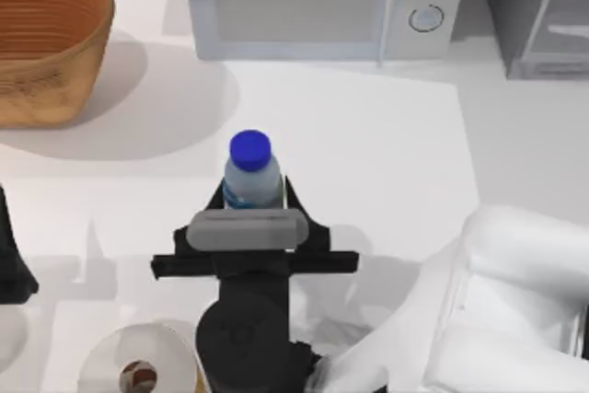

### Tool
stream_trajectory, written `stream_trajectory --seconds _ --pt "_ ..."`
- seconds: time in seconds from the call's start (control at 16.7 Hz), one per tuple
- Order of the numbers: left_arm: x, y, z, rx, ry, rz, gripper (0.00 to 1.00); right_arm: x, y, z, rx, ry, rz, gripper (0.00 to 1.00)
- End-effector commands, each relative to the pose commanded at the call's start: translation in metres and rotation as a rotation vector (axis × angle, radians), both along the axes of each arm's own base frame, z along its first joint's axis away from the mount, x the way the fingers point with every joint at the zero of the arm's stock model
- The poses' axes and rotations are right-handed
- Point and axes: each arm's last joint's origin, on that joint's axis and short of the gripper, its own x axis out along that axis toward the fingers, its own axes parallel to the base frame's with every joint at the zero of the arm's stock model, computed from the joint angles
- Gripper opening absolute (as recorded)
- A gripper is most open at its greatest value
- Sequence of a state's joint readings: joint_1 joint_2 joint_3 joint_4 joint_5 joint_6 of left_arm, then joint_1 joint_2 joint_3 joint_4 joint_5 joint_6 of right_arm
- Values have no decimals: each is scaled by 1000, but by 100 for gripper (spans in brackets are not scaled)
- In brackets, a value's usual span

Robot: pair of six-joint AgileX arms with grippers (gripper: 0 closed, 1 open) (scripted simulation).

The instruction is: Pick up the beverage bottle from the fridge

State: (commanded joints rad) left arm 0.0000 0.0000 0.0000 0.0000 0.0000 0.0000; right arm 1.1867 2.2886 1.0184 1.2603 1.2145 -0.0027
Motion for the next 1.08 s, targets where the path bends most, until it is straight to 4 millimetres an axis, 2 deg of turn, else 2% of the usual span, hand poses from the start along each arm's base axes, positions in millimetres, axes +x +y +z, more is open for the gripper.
stream_trajectory --seconds 0.78,1.08 --pt "0 0 0 0 0 0 100 0 0 0 0 0 0 98" --pt "0 0 0 0 0 0 100 0 0 0 0 0 0 100"
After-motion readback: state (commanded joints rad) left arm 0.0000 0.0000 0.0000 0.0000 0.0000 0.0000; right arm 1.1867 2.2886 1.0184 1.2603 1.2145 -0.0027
